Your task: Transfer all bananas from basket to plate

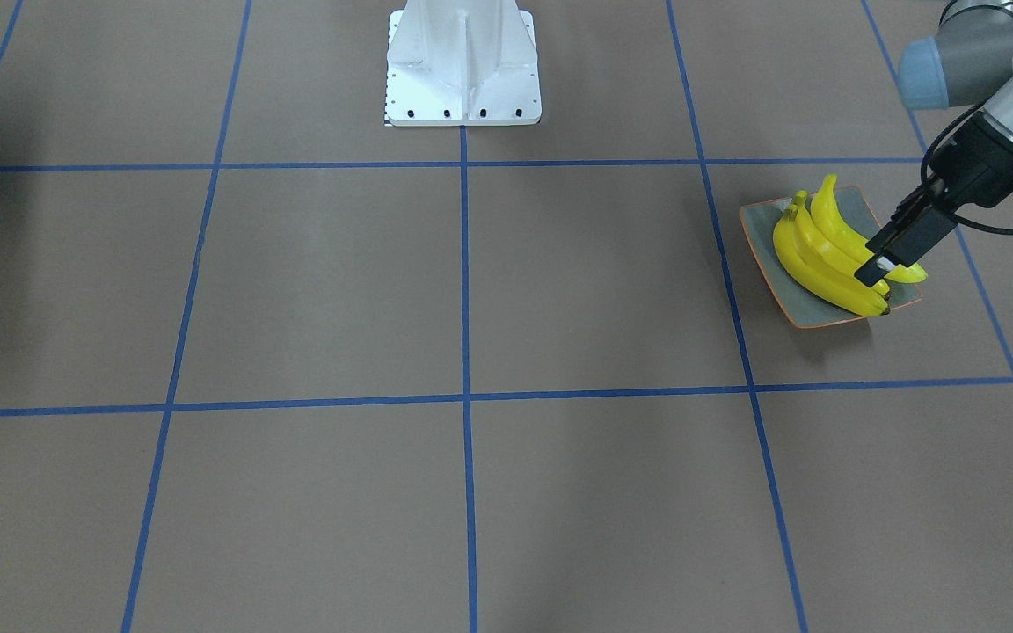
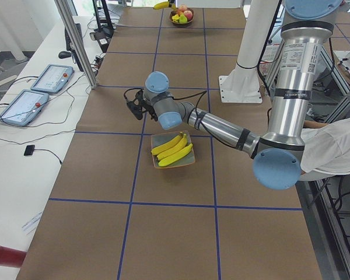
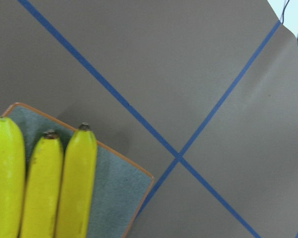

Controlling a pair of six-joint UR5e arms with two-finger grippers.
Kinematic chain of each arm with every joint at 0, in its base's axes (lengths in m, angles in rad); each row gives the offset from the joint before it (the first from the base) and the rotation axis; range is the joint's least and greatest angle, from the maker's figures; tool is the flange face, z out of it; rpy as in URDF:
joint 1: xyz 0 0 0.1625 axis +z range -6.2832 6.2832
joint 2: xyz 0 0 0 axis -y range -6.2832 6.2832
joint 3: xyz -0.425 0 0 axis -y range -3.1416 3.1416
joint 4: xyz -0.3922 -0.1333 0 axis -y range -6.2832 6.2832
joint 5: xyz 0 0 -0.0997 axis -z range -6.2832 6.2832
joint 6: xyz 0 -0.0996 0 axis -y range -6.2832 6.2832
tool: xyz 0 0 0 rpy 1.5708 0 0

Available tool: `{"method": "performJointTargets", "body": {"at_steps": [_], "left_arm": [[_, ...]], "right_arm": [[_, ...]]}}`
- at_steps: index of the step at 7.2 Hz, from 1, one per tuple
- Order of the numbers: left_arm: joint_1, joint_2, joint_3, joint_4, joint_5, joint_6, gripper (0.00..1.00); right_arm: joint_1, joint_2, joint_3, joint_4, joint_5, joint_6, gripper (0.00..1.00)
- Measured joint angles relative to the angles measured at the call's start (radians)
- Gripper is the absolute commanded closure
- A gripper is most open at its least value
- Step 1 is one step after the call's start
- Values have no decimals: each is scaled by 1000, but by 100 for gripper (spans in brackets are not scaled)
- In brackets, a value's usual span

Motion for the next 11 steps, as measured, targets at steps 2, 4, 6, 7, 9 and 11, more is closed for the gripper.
{"method": "performJointTargets", "body": {"at_steps": [2, 4, 6, 7, 9, 11], "left_arm": [[13, -147, 58, 27, -41, -96, 0], [65, -256, 88, 34, -44, -171, 0], [110, -328, 117, 34, -41, -202, 0], [129, -353, 126, 29, -40, -207, 0], [168, -390, 128, 17, -39, -215, 0], [209, -428, 123, 10, -39, -232, 0]], "right_arm": [[-115, 95, 62, 3, 86, 217, 100], [-224, 227, 106, 4, 169, 444, 100], [-373, 388, 129, 4, 188, 663, 100], [-443, 463, 128, 5, 179, 750, 100], [-550, 574, 116, 8, 109, 870, 100], [-592, 656, 83, 8, 62, 917, 100]]}}
